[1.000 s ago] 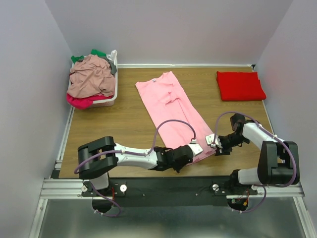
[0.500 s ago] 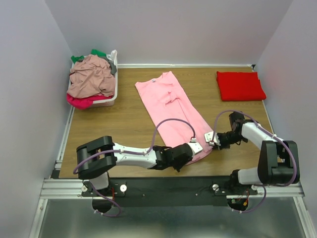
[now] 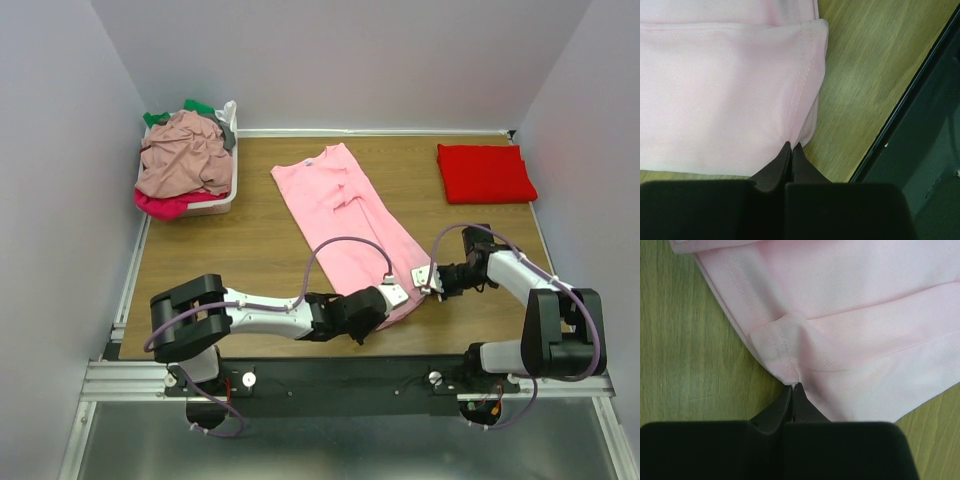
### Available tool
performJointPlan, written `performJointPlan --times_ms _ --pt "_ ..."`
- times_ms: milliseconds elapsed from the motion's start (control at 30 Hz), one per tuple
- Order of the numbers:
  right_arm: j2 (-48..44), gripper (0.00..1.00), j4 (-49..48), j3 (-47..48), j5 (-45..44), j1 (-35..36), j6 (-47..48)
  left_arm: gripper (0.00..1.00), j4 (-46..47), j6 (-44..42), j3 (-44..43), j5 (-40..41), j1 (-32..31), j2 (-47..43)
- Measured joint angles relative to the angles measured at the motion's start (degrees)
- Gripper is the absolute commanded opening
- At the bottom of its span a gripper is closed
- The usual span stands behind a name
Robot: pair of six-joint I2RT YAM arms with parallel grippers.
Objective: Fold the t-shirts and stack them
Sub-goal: Fold the tshirt
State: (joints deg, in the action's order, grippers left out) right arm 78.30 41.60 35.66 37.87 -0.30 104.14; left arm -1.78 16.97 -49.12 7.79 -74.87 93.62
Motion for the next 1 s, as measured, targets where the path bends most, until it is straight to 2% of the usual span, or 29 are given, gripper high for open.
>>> performJointPlan --times_ms 333,533,1000 --pt "-3.8 0.01 2.9 -0.4 -2.3 0.0 -1.4 0.00 1.5 0.0 2.1 -1.0 0.7 -1.9" --pt "-5.0 0.01 5.7 2.8 -1.7 0.0 -4.2 0.00 3.0 0.0 3.5 -1.9 2.1 -3.6" --pt "-0.6 0.00 6.7 12.6 2.6 1.0 -12.4 0.00 7.3 0.0 7.0 -6.1 10.4 -8.4"
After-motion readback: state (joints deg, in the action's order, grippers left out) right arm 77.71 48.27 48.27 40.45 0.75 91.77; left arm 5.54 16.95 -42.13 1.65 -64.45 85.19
